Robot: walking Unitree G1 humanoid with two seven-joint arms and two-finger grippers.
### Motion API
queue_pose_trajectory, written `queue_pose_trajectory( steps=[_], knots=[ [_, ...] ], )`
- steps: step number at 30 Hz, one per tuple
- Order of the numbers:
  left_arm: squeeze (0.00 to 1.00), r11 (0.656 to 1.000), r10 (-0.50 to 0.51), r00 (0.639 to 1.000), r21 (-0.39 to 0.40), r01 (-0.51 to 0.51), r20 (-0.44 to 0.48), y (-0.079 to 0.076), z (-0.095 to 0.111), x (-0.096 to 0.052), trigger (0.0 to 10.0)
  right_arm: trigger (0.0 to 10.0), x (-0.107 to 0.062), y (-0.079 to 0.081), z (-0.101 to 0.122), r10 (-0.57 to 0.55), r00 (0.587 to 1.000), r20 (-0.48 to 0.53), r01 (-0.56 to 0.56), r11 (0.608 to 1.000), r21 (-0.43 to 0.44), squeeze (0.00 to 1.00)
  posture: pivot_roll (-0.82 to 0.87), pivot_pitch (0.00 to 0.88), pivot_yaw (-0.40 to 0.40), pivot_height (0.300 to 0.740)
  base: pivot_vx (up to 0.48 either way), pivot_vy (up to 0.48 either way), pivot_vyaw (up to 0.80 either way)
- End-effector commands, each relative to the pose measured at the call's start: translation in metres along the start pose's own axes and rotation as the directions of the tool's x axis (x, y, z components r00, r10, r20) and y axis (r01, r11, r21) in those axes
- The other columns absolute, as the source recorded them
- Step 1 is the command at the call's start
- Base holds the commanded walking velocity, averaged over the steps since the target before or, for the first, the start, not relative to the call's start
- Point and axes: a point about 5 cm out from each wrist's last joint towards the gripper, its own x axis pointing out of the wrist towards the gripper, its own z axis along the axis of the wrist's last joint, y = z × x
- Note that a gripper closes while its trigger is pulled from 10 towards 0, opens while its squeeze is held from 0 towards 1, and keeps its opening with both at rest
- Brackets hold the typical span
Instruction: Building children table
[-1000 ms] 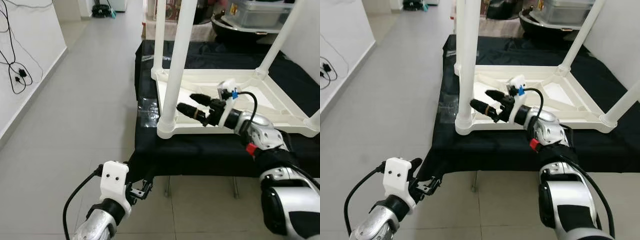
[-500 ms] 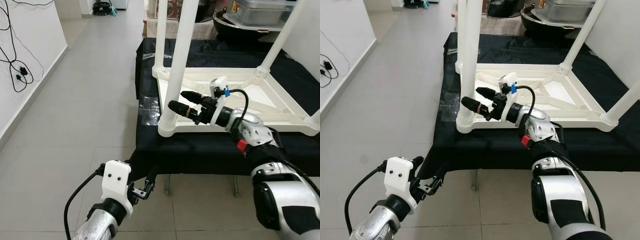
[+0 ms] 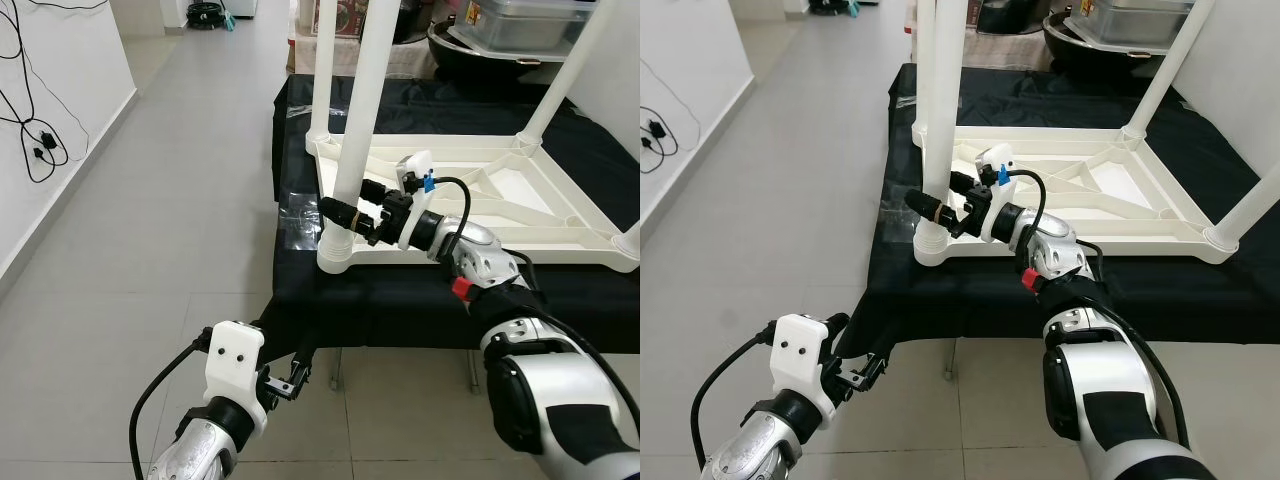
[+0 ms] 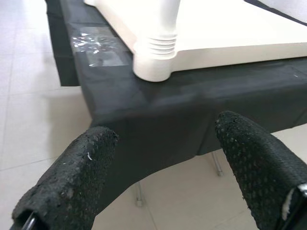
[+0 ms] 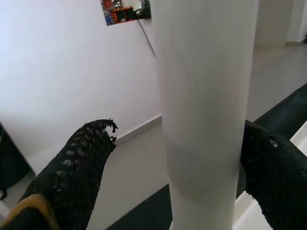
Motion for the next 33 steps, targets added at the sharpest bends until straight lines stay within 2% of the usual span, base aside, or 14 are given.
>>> queue_pose_trajectory(
  steps=[1,3,13,20,21,22,33],
  knots=[
    [0.0,1.0,-0.009,1.0,0.003,0.009,-0.018,-0.003,-0.002,-0.002,10.0,10.0,0.007,0.003,0.003,-0.003,1.0,0.006,0.003,1.0,-0.017,0.0,0.09,0.132,-0.094,0.74,0.0,0.0,0.0],
    [0.0,1.0,-0.01,1.0,0.004,0.01,-0.018,-0.003,-0.001,-0.001,10.0,10.0,0.015,0.007,0.004,-0.009,1.0,0.021,0.01,1.0,-0.016,0.0,0.09,0.137,-0.096,0.74,0.0,0.0,0.0],
    [0.0,1.0,-0.005,1.0,0.006,0.005,-0.014,-0.003,-0.001,-0.001,10.0,10.0,0.035,0.018,0.003,-0.028,0.999,0.033,0.028,1.0,0.004,0.0,0.09,0.141,-0.1,0.74,0.0,0.0,0.0],
    [0.0,1.0,-0.004,1.0,0.006,0.004,-0.012,-0.004,0.0,0.0,10.0,10.0,0.042,0.022,0.001,-0.06,0.998,0.024,0.061,0.998,-0.014,0.0,0.09,0.143,-0.101,0.74,0.0,0.0,0.0],
    [0.0,1.0,-0.004,1.0,0.006,0.004,-0.013,-0.004,0.0,0.0,10.0,6.0,0.044,0.022,0.001,-0.073,0.997,0.027,0.073,0.997,-0.007,0.0,0.09,0.145,-0.102,0.74,0.0,0.0,0.0],
    [0.0,1.0,-0.003,1.0,0.006,0.004,-0.013,-0.004,0.0,0.0,10.0,0.0,0.045,0.023,0.001,-0.09,0.996,0.028,0.09,0.996,-0.014,0.0,0.09,0.147,-0.101,0.74,0.0,0.0,0.0],
    [0.0,1.0,-0.004,1.0,0.004,0.004,-0.014,-0.003,0.0,0.001,10.0,0.0,0.044,0.022,-0.005,-0.159,0.986,0.047,0.16,0.987,-0.003,0.0,0.09,0.147,-0.099,0.74,0.0,0.0,0.0]
  ],
)
